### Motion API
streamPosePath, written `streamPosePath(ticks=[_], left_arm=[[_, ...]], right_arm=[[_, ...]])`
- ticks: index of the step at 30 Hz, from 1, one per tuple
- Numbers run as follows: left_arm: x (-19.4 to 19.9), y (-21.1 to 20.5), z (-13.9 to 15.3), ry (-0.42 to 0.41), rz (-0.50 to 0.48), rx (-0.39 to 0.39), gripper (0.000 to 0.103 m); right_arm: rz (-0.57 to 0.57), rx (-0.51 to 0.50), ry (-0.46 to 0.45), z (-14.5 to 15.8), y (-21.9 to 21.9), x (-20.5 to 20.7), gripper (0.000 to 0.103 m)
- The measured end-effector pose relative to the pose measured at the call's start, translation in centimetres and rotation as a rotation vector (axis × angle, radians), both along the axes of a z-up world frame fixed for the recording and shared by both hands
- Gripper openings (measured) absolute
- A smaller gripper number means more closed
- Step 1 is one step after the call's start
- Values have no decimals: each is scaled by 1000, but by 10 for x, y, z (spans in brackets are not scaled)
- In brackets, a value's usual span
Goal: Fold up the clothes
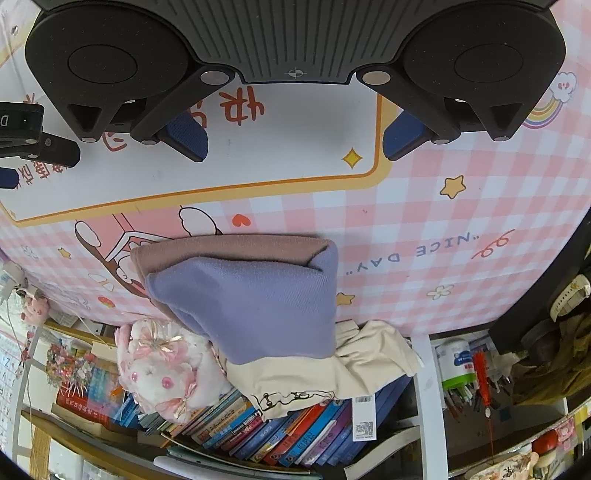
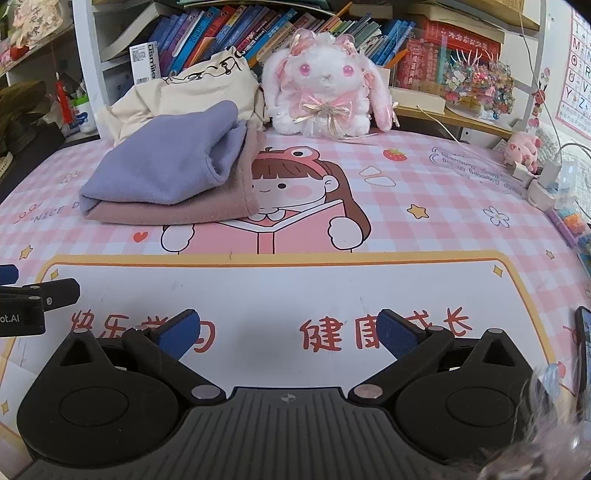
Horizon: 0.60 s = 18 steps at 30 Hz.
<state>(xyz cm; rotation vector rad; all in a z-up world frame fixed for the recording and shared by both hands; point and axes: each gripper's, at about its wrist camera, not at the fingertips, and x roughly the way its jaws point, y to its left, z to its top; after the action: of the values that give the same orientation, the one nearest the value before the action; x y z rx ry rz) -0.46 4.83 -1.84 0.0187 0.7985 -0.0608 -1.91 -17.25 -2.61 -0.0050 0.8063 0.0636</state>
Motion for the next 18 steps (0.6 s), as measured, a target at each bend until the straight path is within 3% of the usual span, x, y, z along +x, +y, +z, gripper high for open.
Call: streamPosePath(ticks=[18], left_arm=[[2,1,1,4,-5,-11,102]], right_arm=[[-4,-3,-2,1,0,0,103]])
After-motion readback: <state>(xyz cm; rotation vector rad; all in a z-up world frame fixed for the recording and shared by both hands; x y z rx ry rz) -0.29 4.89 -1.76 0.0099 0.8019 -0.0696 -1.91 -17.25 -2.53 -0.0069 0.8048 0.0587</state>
